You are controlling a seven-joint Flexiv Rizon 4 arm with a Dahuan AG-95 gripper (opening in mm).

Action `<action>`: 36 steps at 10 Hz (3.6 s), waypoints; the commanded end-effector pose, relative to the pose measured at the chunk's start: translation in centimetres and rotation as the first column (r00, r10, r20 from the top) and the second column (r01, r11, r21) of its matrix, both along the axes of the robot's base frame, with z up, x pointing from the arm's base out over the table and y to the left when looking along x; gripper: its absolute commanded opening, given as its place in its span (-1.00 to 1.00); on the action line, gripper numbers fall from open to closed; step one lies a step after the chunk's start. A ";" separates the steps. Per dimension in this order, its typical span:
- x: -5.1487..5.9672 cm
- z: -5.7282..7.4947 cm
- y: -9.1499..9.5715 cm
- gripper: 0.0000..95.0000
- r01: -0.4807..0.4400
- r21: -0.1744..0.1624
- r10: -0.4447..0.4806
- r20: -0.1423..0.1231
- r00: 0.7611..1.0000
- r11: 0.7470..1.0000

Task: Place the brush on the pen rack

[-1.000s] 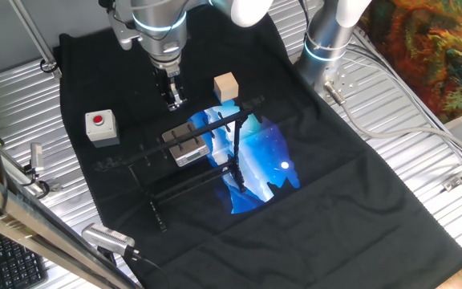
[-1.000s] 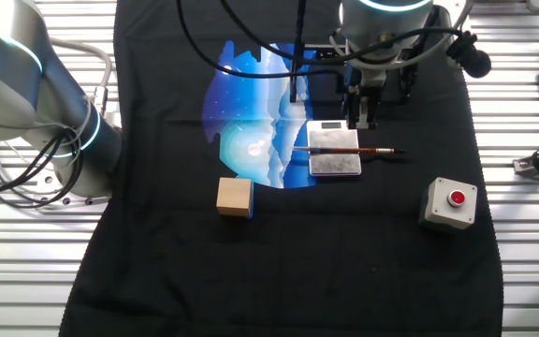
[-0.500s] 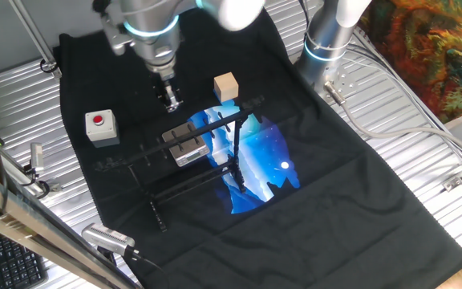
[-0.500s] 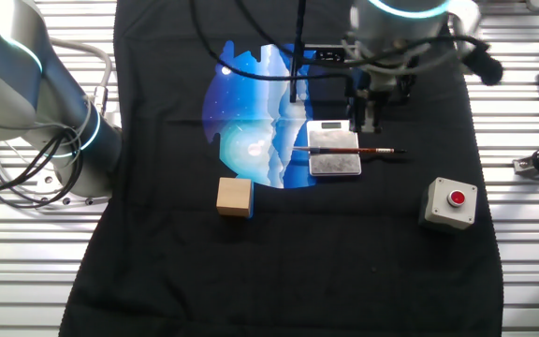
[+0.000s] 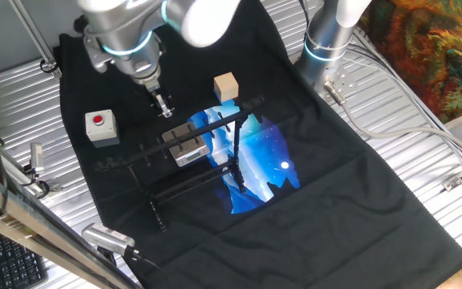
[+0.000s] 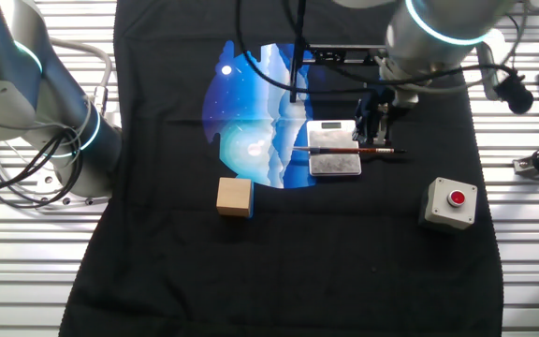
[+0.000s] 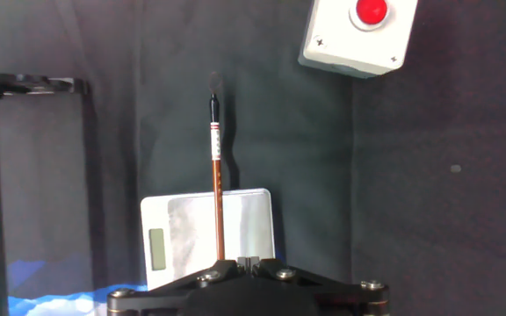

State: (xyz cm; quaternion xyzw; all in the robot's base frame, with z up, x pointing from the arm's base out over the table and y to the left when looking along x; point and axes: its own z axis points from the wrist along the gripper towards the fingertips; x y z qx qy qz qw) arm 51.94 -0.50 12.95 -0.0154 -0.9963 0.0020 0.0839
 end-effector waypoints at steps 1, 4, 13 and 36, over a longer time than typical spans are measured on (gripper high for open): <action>0.3 -0.9 0.8 -1.00 0.004 -0.006 -0.004 -0.004 1.000 1.000; 0.4 -1.5 1.0 -1.00 -0.002 -0.004 0.002 -0.007 1.000 1.000; 0.9 -4.4 1.3 -1.00 -0.026 0.003 0.026 -0.053 0.998 1.000; 4.5 -9.2 2.5 -1.00 -0.018 0.008 0.019 -0.042 0.999 1.000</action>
